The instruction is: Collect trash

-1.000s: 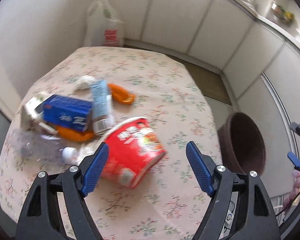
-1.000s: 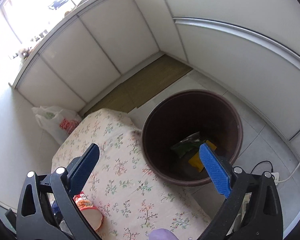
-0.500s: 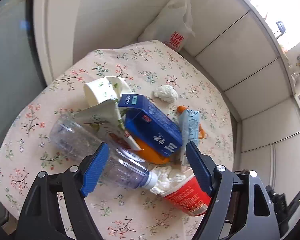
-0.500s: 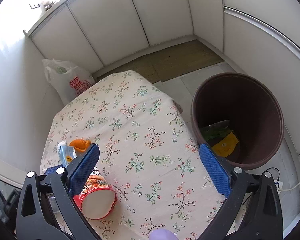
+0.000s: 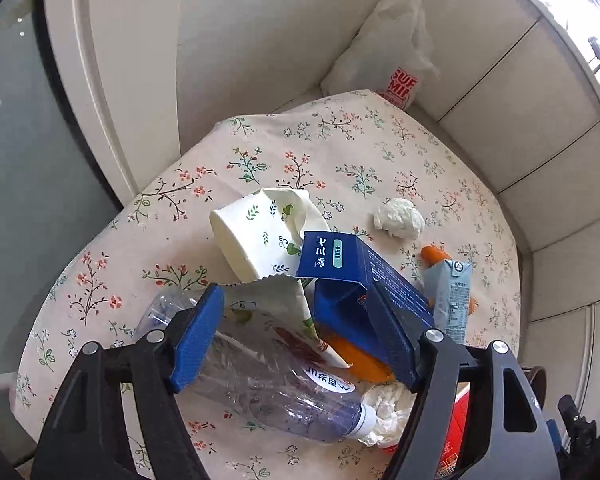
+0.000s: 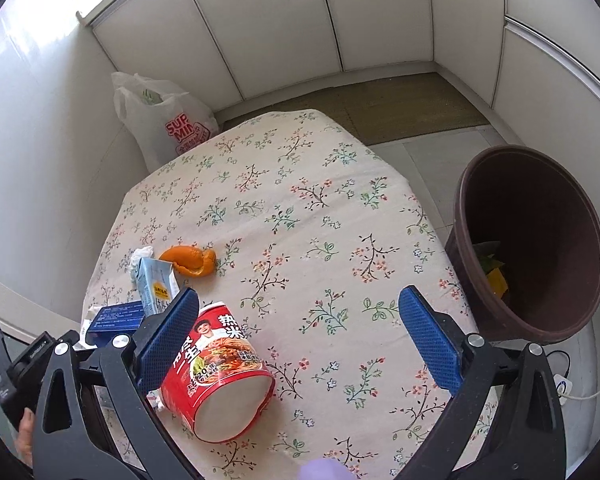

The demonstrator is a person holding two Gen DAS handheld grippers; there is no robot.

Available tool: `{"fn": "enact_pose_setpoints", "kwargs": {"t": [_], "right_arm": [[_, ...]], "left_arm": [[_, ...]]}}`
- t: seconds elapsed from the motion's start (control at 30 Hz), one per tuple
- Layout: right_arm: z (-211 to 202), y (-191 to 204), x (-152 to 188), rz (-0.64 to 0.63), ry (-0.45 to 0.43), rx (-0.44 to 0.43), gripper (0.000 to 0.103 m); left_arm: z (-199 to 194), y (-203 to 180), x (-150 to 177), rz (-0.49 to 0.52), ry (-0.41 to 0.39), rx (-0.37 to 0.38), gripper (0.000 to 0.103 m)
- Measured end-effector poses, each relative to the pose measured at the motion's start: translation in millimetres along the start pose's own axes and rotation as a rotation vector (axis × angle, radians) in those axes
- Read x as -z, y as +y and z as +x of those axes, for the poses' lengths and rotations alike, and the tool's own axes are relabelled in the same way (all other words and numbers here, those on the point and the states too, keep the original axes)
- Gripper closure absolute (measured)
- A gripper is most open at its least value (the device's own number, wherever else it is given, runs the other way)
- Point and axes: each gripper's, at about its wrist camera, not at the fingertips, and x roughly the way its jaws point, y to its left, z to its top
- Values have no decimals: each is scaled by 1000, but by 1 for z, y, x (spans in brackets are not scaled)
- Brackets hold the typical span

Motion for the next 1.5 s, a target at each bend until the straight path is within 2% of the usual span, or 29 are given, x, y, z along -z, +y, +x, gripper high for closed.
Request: {"fn": "enact_pose_setpoints", "kwargs": {"t": [0.13,0.2,0.27,0.47,0.73,0.93,1.1,1.13,1.2,1.23,1.4,1.5], "right_arm": [[7,11,2,-35,-2,15,7],[10,13,2,-36,7,5,7],[14,15,3,-35,19,-5,7],[22,26,6,-58,47,-31,7],[25,65,9,-196,46,-88,7],[30,113,11,-385,11,-61,7],[61,146,21,-506,108,-36,7],[68,151,24,-531,123,-27,8],[81,161,28,-578,156,-16,15],[88,165,30,-599,180,-11,22],[111,165,31,-623,243,-1,24],[118,169,33,-631,280,-31,32]], "left_arm": [[13,5,-4,-14,13,-7,44],[17,9,-7,-12,18,-14,63],[19,15,-8,-21,40,4,72],[7,21,-6,15,24,36,90],[-31,22,2,49,-35,131,93],[-98,-1,8,158,-224,189,94],[-138,-14,13,226,-342,222,93],[-141,-16,12,233,-352,225,93],[-142,-18,12,243,-359,225,93],[-141,-19,11,246,-357,223,93],[-132,-18,6,229,-326,226,93],[-129,-19,6,232,-320,218,93]]}}
